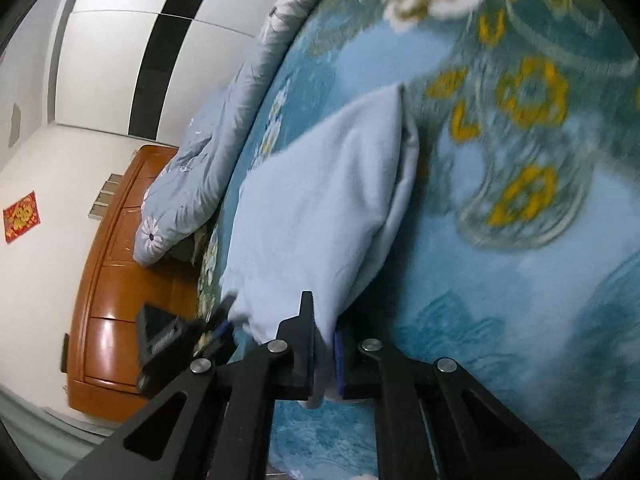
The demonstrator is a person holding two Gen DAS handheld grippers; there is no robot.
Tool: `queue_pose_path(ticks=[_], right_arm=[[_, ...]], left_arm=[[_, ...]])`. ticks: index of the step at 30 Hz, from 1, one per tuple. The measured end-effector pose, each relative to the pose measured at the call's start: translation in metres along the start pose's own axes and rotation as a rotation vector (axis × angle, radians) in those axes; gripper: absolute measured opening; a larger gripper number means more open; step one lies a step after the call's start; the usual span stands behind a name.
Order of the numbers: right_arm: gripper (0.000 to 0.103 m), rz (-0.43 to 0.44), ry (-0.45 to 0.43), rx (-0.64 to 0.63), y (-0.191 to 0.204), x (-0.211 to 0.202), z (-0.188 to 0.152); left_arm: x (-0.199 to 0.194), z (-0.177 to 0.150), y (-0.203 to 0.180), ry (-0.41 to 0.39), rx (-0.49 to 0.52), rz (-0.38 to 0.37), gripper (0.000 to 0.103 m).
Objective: Fold clothes
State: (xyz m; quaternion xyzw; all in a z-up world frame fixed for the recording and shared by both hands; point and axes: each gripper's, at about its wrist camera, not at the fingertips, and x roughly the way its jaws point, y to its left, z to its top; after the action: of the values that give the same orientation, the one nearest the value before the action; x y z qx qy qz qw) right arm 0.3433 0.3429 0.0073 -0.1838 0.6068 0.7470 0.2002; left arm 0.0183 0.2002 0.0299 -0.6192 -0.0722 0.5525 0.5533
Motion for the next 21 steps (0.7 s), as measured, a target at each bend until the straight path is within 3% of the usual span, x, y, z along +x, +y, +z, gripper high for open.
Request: queue_pose_path(ticks=[6,12,14,16,21], right_arm=[[0.007,-0.012,-0.053,-0.057,0.001,-0.03,0.007],[0.007,-0.037,-0.032,-0.075,-0.004,-0.024,0.005],[0.007,-0.041,-0.028,-0.076,-0.005,-0.023,0.006],[0.009,-0.051,-0.025,-0.08,-0.004,-0.023,0.006],[0.009,-0.093,-0.029,-0.072,-0.003,-0.019,0.006]], left_arm=[[-0.016,-0.021,-0.003,0.003,0.061,0.04,0.015],[-0.029,-0.022,-0.018,-0.11,0.185,0.266,0.018],[-0.031,-0.021,-0.021,-0.135,0.221,0.316,0.029],[-0.03,-0.021,-0.024,-0.15,0.251,0.347,0.05],[-0.028,-0.019,-0.031,-0.19,0.328,0.426,0.06]])
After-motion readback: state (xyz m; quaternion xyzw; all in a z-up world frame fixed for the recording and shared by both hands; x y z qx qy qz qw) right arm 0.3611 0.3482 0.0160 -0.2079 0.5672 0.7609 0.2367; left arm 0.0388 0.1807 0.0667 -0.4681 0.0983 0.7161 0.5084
